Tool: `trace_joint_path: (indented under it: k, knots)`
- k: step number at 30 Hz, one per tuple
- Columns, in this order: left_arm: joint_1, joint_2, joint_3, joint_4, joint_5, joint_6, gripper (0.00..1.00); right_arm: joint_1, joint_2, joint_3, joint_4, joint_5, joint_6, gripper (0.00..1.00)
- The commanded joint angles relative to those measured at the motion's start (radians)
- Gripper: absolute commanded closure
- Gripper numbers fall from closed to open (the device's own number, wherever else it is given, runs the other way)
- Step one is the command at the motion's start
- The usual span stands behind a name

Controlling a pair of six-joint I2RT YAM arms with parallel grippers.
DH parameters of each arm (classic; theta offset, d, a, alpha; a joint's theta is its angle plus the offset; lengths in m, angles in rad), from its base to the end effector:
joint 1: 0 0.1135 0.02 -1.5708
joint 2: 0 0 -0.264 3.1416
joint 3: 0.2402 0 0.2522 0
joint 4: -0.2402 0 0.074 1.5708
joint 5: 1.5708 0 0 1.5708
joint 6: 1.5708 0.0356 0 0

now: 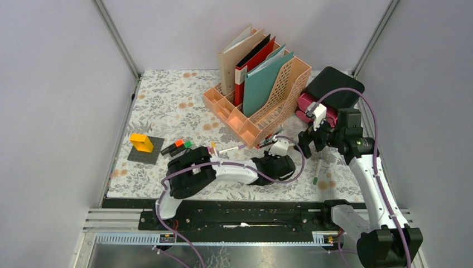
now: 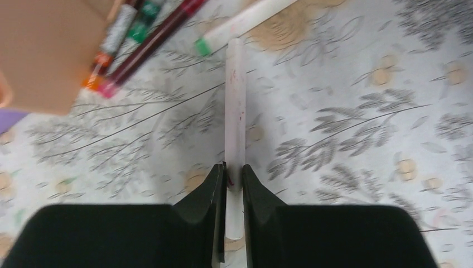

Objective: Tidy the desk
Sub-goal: Pick up the stationery from the center of the board.

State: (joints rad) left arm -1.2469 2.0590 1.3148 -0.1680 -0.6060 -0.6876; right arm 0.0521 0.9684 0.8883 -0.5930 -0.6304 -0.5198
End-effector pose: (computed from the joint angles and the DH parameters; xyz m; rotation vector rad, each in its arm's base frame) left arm 0.1554 -0.3992 0.1432 0.3946 2.2554 -0.2366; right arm 0.1984 0.0314 0.3072 -0.9099 1.9242 0.4323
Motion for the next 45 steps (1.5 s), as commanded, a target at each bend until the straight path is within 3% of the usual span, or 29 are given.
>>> trace_joint_path:
  k: [1, 4, 7, 18, 31, 37, 45]
  knots:
    - [-0.005, -0.054, -0.106, -0.148, -0.091, 0.062, 0.91, 0.005, -0.005, 0.007, 0.005, -0.034, -0.005, 0.00]
    - [-0.005, -0.099, -0.151, -0.145, -0.114, 0.065, 1.00, 0.005, -0.005, 0.006, 0.006, -0.038, -0.006, 0.00]
    - [-0.005, -0.159, -0.206, -0.117, -0.117, 0.068, 1.00, 0.006, -0.002, 0.005, 0.005, -0.045, -0.006, 0.00]
    - [-0.005, -0.553, -0.585, 0.398, 0.032, 0.103, 1.00, 0.005, 0.001, -0.010, 0.005, -0.147, -0.008, 0.00]
    - [-0.005, -0.767, -0.856, 0.913, 0.145, 0.062, 1.00, 0.006, 0.021, -0.073, 0.079, -0.454, 0.075, 0.00]
    - [-0.005, -0.765, -0.915, 1.109, 0.156, 0.042, 1.00, 0.005, 0.028, -0.127, 0.247, -0.531, 0.271, 0.00]
    - [-0.005, -0.680, -0.892, 1.280, 0.164, 0.023, 1.00, 0.005, 0.046, -0.286, 0.759, -0.558, 0.806, 0.00]
